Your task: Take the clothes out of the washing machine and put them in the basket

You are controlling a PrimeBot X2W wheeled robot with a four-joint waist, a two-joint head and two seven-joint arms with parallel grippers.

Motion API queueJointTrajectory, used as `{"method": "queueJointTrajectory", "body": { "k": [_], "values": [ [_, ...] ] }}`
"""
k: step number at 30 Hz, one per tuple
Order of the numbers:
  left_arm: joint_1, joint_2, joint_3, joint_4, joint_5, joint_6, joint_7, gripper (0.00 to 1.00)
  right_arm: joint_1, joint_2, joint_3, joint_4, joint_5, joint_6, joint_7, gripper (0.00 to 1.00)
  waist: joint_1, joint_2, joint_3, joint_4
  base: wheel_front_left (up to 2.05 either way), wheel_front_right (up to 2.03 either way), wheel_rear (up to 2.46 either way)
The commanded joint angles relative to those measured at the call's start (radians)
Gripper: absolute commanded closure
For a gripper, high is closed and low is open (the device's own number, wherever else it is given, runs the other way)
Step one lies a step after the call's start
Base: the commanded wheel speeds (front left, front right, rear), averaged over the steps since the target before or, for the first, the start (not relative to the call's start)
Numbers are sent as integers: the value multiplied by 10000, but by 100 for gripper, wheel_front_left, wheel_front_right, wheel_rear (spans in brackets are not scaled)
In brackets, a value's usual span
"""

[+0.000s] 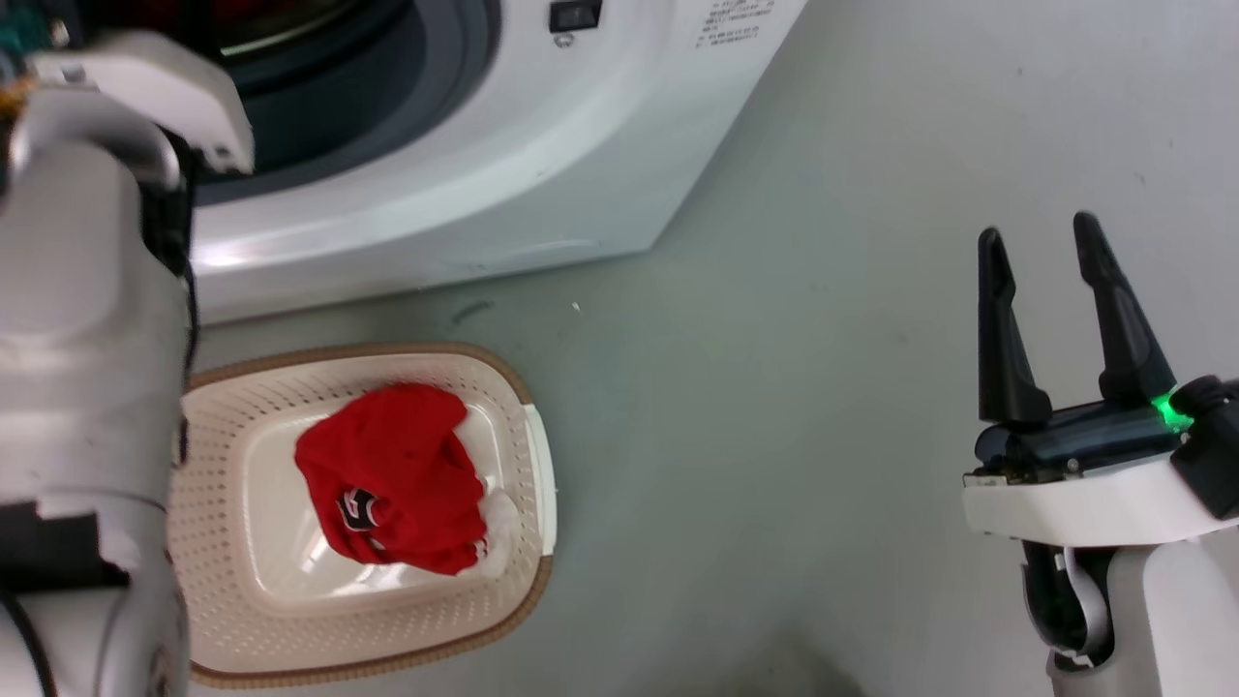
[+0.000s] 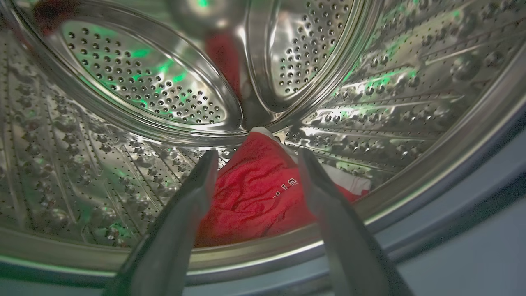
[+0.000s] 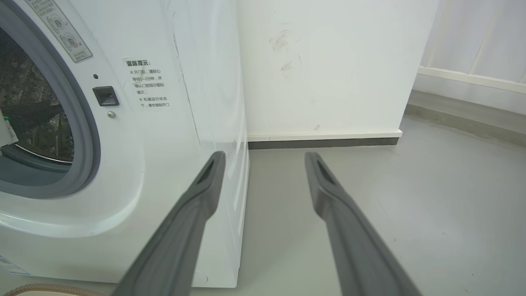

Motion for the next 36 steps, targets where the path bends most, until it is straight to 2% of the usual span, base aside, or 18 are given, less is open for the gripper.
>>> {"method": "queueJointTrajectory", "body": {
  "k": [1,9,21,28,36],
  "values": [
    [-572,164,-119,316,124,-82,150,0,-264,27,0,-103,132,-9,-23,0,-3,-1,1019,-501,0,0,0],
    [-3366,611,-557,1900,272,-383,1331,0,-852,26,-126,-312,466,-9,-23,0,-3,-1,2222,-666,0,0,0],
    [-6565,1057,-936,3551,-15,-616,5159,0,-1023,23,54,-528,882,-10,-23,0,-3,-1,3093,-1026,0,0,0],
    [-7456,1288,-1328,3847,214,-519,7124,0,-1081,23,77,-741,1134,-10,-23,0,-3,-1,3506,-1335,0,0,0],
    [-7755,1368,-1665,3929,384,-233,7815,0,-1103,23,87,-896,1310,-9,-23,0,-3,-1,3910,-1422,0,0,0]
  ]
}}
